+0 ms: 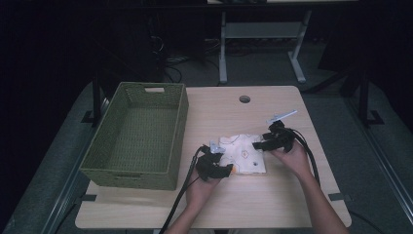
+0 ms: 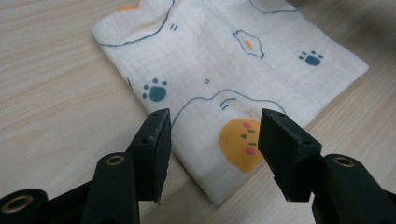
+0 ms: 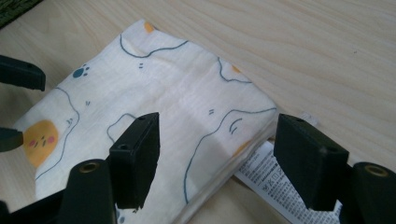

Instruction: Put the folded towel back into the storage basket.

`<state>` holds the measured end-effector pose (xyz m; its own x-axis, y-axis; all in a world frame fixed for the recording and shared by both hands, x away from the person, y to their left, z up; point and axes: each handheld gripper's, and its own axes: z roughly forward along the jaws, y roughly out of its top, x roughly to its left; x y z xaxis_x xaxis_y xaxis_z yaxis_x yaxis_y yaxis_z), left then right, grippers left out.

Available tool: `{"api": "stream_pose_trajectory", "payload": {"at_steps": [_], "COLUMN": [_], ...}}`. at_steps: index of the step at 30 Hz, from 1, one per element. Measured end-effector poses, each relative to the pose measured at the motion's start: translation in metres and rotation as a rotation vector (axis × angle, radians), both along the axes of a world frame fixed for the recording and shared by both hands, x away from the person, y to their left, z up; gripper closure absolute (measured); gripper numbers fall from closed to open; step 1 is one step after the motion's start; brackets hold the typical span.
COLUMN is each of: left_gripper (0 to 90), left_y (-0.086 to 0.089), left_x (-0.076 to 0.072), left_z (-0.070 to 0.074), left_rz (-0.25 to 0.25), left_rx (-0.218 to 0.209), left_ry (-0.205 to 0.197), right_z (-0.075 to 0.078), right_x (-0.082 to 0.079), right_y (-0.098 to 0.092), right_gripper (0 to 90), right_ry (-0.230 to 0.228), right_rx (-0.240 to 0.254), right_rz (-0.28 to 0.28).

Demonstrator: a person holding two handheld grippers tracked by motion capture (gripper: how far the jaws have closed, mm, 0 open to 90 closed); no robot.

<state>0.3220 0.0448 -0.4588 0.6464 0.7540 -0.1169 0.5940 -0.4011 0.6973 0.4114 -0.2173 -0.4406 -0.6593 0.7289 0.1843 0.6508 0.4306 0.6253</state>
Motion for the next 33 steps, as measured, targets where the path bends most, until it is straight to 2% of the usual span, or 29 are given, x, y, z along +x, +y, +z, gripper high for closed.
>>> {"api": "stream_pose_trajectory", "payload": {"at_steps": [6, 9, 12, 18, 20, 25, 26, 28, 29, 30, 33], "left_gripper": [46.3, 46.5, 48.6, 59.4, 62.5, 72.0, 74.9, 77.8, 77.8, 79.4, 80.7], "left_y": [-0.001, -0.002, -0.003, -0.005, -0.005, -0.003, -0.003, -0.003, -0.003, -0.002, -0.002], "left_x": [0.002, 0.001, 0.001, 0.001, 0.002, 0.006, 0.006, 0.007, 0.008, 0.009, 0.011], "left_z": [-0.005, -0.006, -0.007, -0.006, -0.006, -0.007, -0.007, -0.008, -0.008, -0.009, -0.009], "left_rz": [-0.014, -0.020, -0.024, -0.047, -0.048, -0.050, -0.050, -0.048, -0.049, -0.050, -0.044], "left_rx": [0.039, 0.053, 0.061, 0.054, 0.041, 0.001, 0.001, -0.018, -0.022, -0.033, -0.058], "left_ry": [0.021, 0.006, -0.003, 0.000, 0.004, 0.031, 0.031, 0.044, 0.047, 0.053, 0.068], "right_z": [-0.002, -0.005, -0.010, -0.018, -0.019, -0.018, -0.018, -0.018, -0.018, -0.018, -0.020], "right_x": [0.006, 0.009, 0.011, 0.011, 0.011, 0.010, 0.010, 0.010, 0.010, 0.011, 0.013], "right_y": [0.006, 0.010, 0.015, 0.023, 0.023, 0.024, 0.024, 0.023, 0.023, 0.022, 0.019], "right_gripper": [32.7, 33.0, 34.0, 37.6, 40.4, 57.0, 57.0, 67.2, 67.2, 72.5, 77.3], "right_ry": [-0.001, 0.007, 0.007, 0.004, 0.003, 0.007, 0.007, 0.019, 0.019, 0.038, 0.072], "right_rx": [-0.020, -0.031, -0.067, -0.137, -0.128, -0.113, -0.113, -0.090, -0.090, -0.069, -0.025], "right_rz": [0.002, 0.002, 0.000, -0.008, -0.009, -0.001, -0.001, 0.001, 0.001, -0.001, -0.015]}}
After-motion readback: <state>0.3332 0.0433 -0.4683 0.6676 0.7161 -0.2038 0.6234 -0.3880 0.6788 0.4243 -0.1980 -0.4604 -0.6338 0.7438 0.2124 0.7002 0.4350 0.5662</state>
